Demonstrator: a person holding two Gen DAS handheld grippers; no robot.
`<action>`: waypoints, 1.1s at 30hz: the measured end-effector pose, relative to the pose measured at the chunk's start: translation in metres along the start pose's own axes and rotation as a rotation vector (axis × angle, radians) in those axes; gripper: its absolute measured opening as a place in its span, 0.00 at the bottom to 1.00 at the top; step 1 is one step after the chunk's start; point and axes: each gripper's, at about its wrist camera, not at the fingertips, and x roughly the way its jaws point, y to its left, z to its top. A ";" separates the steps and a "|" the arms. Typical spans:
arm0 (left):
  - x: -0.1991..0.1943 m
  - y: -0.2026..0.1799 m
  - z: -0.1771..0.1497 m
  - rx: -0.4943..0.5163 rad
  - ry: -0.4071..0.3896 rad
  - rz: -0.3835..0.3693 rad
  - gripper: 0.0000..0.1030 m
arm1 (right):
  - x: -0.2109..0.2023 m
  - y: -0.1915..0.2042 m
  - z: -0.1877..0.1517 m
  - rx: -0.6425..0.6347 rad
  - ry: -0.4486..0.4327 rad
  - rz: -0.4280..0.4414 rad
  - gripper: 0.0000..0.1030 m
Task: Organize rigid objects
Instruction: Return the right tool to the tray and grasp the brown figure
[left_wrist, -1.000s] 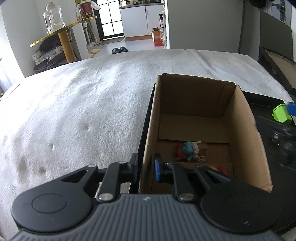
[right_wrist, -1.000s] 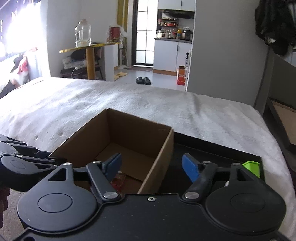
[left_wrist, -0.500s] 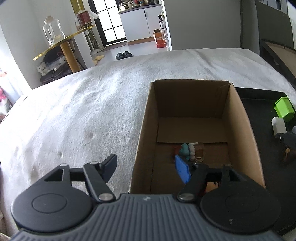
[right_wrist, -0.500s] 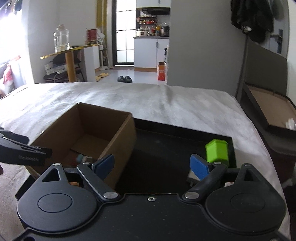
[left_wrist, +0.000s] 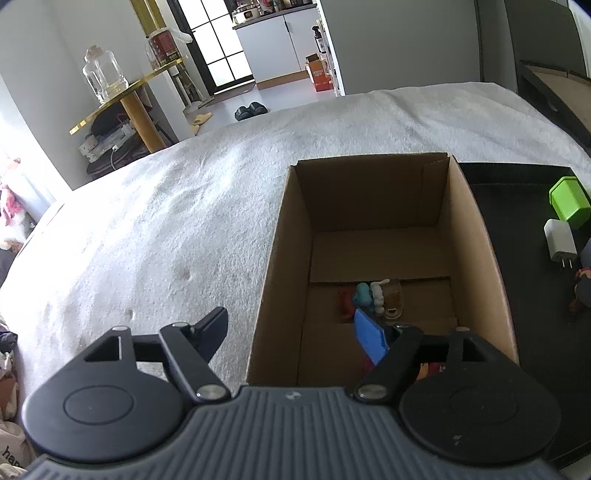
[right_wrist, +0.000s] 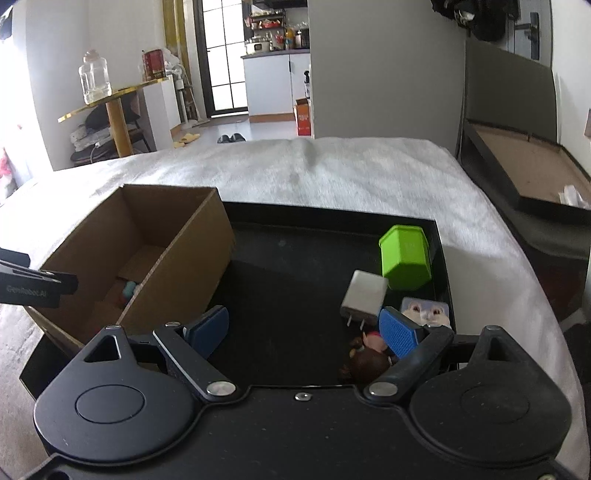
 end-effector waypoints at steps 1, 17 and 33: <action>0.000 -0.001 0.001 0.004 0.001 0.002 0.73 | 0.001 -0.002 -0.001 0.001 0.004 -0.006 0.86; 0.006 -0.016 0.004 0.060 0.014 0.026 0.74 | 0.031 -0.039 -0.018 0.142 0.121 -0.079 0.80; 0.014 -0.028 0.007 0.098 0.037 0.039 0.77 | 0.062 -0.042 -0.021 0.182 0.181 -0.076 0.48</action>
